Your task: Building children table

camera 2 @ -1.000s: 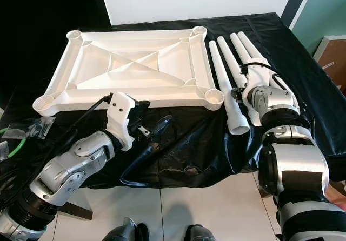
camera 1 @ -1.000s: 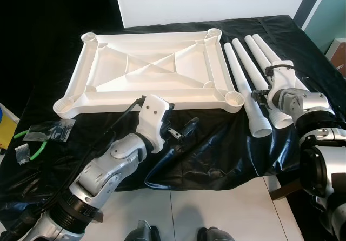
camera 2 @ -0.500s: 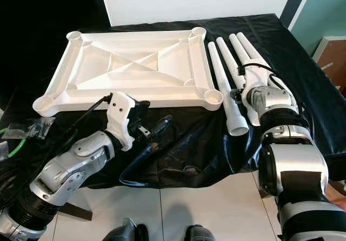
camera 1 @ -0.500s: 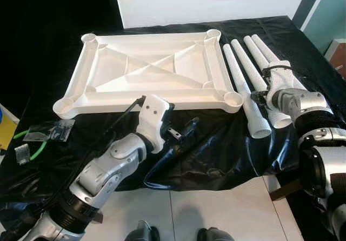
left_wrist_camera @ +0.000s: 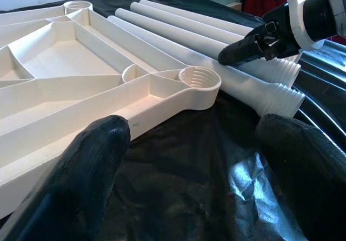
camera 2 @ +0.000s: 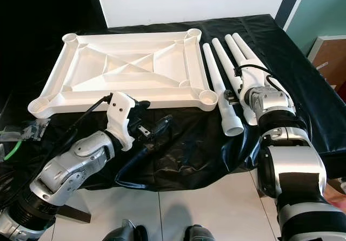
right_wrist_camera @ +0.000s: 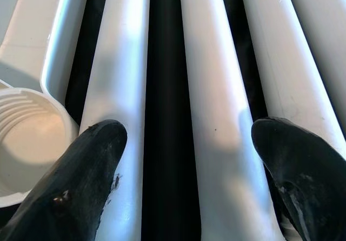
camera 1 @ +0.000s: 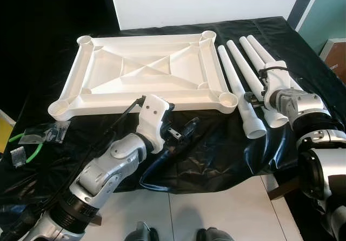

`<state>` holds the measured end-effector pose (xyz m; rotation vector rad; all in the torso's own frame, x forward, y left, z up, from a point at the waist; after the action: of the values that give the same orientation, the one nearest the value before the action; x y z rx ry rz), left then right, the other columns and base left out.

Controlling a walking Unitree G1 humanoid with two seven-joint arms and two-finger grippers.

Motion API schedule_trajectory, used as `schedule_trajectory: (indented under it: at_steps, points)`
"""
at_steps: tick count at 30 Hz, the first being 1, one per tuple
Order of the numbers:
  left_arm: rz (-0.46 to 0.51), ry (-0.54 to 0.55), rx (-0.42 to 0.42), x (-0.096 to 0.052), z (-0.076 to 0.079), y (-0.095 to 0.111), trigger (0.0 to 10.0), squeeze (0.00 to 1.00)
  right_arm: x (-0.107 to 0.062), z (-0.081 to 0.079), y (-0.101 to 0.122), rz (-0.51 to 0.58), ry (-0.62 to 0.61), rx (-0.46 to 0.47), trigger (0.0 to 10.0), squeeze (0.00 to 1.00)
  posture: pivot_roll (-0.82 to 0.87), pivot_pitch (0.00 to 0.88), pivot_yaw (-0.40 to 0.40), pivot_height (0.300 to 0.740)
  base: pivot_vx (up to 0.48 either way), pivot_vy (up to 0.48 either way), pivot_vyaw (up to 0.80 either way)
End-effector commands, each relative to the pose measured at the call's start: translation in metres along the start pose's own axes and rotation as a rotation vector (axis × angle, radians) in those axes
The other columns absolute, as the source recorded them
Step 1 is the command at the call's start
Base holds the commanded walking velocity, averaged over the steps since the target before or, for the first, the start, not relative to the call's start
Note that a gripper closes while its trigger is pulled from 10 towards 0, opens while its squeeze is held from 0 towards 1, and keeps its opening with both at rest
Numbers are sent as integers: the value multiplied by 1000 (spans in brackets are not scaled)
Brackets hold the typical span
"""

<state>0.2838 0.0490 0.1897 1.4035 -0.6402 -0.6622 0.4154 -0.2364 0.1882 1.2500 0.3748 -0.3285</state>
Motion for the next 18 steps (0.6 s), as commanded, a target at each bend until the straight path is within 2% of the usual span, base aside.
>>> schedule_trajectory:
  at_steps: [1,5,7,8,9,18]
  points:
    - [-36,-220,8,-2,16,-2,10000,0,5,-14,-26,-99,56,22,10000,0,-44,108,33,740,0,0,0]
    - [-35,-222,7,-2,16,-2,10000,0,7,-16,-26,-81,52,24,10000,0,-42,109,30,740,0,0,0]
    - [-34,-220,7,-2,16,-2,10000,0,6,-4,-23,-54,-42,44,10000,0,-41,110,29,740,0,0,0]
    - [-34,-220,7,-2,16,-2,10000,0,6,-4,-23,-54,-42,44,10000,0,-41,110,29,740,0,0,0]
    - [-33,-220,6,-2,17,-2,10000,0,3,13,-20,-32,-140,82,10000,0,-41,110,28,740,0,0,0]
    - [-31,-220,4,-3,17,-2,10000,0,1,22,-21,-34,-165,142,10000,0,-43,112,30,740,0,0,0]
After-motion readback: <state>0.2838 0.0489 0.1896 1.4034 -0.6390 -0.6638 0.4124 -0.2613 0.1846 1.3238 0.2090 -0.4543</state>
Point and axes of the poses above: a point about 5 cm out from each wrist's last joint towards the gripper, its own x axis pointing out of the wrist towards the gripper, its own y axis along the axis of the wrist's last joint, z = x × y, the point moved 2 cm from there along x, pointing out of the wrist towards the gripper, and after that the axes turned 5 degrees about -x, right-handed, at the moved point
